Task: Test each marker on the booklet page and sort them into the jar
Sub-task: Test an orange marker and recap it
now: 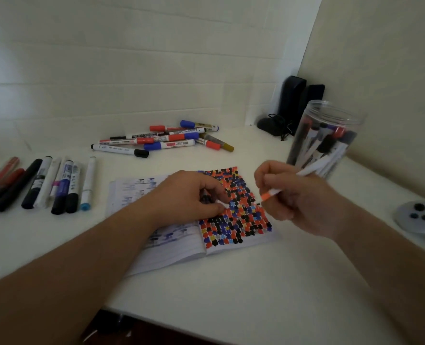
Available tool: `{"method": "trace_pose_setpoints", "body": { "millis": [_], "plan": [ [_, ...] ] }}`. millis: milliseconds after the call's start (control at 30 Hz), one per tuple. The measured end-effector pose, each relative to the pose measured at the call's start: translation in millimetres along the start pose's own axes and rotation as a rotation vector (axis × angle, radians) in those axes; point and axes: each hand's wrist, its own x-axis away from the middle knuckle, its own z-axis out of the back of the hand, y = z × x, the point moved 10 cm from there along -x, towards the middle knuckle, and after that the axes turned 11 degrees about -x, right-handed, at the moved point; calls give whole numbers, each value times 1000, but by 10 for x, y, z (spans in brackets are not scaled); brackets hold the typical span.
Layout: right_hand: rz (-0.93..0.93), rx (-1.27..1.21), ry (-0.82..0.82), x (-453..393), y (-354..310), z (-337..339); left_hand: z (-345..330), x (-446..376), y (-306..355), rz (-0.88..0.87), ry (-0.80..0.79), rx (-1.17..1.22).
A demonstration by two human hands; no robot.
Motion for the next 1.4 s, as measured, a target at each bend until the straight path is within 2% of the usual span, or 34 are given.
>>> {"method": "trace_pose_setpoints", "body": {
  "millis": [133,233,533,700,1033,1233,1400],
  "plan": [
    [-49,155,35,-17,248,-148,-7,-3,-20,-7,18,-5],
    [-30,265,131,25,234,-72,-3,-11,-18,-22,33,-10],
    [17,535,255,125,155,-16,-15,-18,-26,-22,32,-11],
    [20,576,329,138,146,-9,-18,-30,-41,-23,33,-12],
    [84,659,315,140,65,-115,-26,-29,-30,-33,29,-19],
    [36,577,313,139,116,-59,-26,-39,-39,-29,29,-18],
    [68,642,304,119,98,-112,-21,-29,-32,-27,29,-22]
  ]
}}
